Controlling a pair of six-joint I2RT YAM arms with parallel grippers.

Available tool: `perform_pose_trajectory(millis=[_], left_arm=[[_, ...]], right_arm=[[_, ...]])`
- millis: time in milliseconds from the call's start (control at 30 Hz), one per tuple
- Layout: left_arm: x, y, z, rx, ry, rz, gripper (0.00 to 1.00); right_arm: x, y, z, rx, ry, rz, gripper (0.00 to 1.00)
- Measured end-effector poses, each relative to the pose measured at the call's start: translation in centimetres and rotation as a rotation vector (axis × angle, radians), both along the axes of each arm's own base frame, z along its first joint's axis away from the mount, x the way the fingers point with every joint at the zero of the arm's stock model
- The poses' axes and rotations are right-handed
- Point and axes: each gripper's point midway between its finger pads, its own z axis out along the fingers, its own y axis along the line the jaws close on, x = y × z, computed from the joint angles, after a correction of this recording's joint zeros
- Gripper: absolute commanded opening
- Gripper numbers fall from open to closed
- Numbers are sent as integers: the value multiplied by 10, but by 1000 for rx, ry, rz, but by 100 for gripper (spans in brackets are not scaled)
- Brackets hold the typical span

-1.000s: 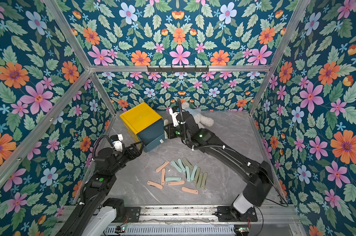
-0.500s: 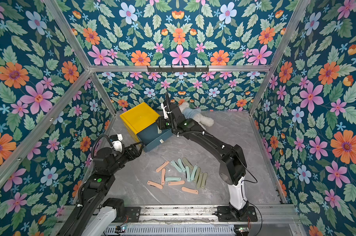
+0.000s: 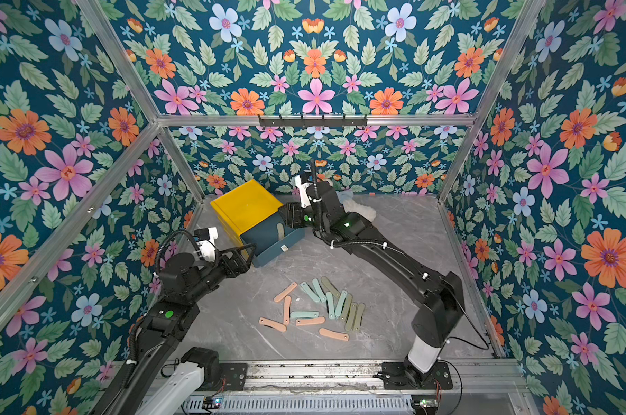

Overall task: Place the fruit knives into the drawer by color
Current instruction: Place the fruit knife in the drawer, then pick up the fruit knife from the center of the board.

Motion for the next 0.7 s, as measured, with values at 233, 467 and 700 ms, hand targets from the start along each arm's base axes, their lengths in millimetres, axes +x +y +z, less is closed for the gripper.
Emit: perform_pose_trajectory(millis=[233,467,700], left_arm=[[-21,-61,-4,52,17,-178,87],[-53,-145,-52,172,106,-373,84],[-77,-233,-133,340,229,-533,65]], right_arm=[[-27,-106,-37,-23,78,-230,59],[-53,-221,-99,-80,183,-522,57],[-85,-269,-132,-145,232,-643,57]])
